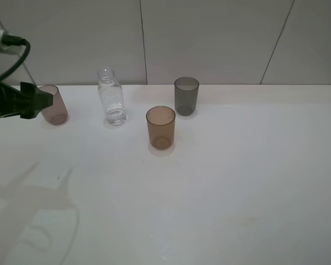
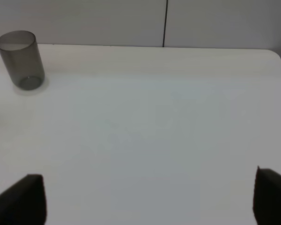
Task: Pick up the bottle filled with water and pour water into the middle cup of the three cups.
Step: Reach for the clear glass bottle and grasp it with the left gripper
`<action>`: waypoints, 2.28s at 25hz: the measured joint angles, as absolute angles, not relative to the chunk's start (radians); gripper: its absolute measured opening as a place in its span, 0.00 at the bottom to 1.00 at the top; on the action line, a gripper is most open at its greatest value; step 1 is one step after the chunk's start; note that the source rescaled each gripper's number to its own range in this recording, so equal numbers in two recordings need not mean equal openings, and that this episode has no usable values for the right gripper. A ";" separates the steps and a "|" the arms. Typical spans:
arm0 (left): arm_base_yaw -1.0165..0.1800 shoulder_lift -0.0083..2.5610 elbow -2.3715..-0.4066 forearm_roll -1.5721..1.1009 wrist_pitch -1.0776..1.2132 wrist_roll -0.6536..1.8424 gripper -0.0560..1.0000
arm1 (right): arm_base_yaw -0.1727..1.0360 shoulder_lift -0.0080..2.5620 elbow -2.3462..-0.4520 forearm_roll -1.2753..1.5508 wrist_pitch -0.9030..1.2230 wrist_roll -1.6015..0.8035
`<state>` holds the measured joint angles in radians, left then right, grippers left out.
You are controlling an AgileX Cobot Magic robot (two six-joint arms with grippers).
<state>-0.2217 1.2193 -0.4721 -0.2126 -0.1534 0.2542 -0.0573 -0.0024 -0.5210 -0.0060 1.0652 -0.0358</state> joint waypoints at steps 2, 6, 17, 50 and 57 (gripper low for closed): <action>-0.286 1.292 -0.449 -0.194 -0.286 0.254 1.00 | -0.057 -0.002 -0.521 -0.006 1.065 -0.036; -0.349 1.469 -0.414 -0.186 -0.518 0.220 1.00 | -0.057 -0.002 -0.521 0.000 1.065 -0.036; -0.355 1.942 -0.401 -0.080 -1.170 0.089 1.00 | -0.057 -0.002 -0.521 -0.006 1.065 -0.036; -0.355 2.263 -0.821 -0.011 -1.212 0.015 1.00 | -0.057 -0.002 -0.521 -0.006 1.065 -0.036; -0.355 2.290 -0.883 0.000 -1.212 0.015 1.00 | -0.057 -0.002 -0.521 -0.006 1.065 -0.036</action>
